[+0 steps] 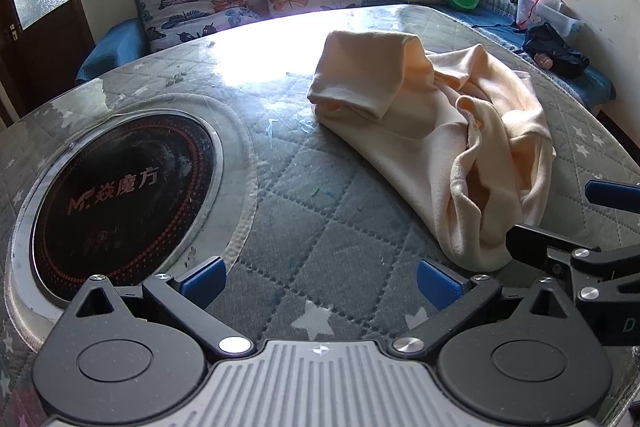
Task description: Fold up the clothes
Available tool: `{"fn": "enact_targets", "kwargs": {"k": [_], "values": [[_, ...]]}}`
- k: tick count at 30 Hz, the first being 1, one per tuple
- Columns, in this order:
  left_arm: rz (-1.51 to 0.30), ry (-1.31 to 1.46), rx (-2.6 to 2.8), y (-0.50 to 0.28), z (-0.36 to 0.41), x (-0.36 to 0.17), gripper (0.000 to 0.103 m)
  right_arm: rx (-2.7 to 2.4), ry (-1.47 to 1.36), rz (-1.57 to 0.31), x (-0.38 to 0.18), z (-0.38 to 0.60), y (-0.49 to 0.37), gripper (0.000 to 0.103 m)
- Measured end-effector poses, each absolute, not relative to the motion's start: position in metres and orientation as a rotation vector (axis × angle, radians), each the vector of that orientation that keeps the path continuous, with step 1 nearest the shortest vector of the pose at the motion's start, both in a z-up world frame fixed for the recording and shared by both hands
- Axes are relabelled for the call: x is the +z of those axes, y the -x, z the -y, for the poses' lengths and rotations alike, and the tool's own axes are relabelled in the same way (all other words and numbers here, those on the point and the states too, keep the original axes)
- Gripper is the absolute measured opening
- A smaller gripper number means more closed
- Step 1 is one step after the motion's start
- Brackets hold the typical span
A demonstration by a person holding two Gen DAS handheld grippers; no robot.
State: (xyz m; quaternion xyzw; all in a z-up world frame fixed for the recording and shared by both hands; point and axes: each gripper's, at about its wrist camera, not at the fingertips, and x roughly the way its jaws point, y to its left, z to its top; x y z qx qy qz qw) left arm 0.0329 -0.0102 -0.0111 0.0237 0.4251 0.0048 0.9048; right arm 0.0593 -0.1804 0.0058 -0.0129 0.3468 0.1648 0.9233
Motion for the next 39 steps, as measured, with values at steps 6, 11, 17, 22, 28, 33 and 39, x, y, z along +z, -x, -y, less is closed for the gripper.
{"fn": "enact_targets", "kwargs": {"k": [6, 11, 17, 22, 28, 33, 39], "values": [[-0.86, -0.044, 0.011, -0.039, 0.008, -0.006, 0.103, 0.32, -0.008, -0.683, 0.016, 0.189, -0.072, 0.103], [-0.844, -0.032, 0.013, -0.045, 0.006, 0.0, 0.103, 0.316, -0.033, -0.656, 0.026, 0.193, -0.089, 0.101], [-0.812, -0.035, -0.034, -0.048, 0.014, 0.007, 0.102, 0.311, -0.073, -0.657, 0.027, 0.2, -0.113, 0.087], [-0.776, -0.039, -0.109, -0.051, 0.027, 0.012, 0.098, 0.302, -0.099, -0.693, 0.02, 0.206, -0.132, 0.073], [-0.746, -0.077, -0.205, -0.061, 0.046, 0.006, 0.079, 0.32, -0.122, -0.746, 0.007, 0.214, -0.144, 0.043], [-0.774, -0.065, -0.249, -0.072, 0.049, -0.006, 0.041, 0.33, -0.131, -0.735, 0.004, 0.224, -0.137, 0.017], [-0.761, -0.065, -0.281, -0.065, 0.048, -0.01, 0.01, 0.316, -0.137, -0.708, 0.004, 0.24, -0.122, 0.007]]}}
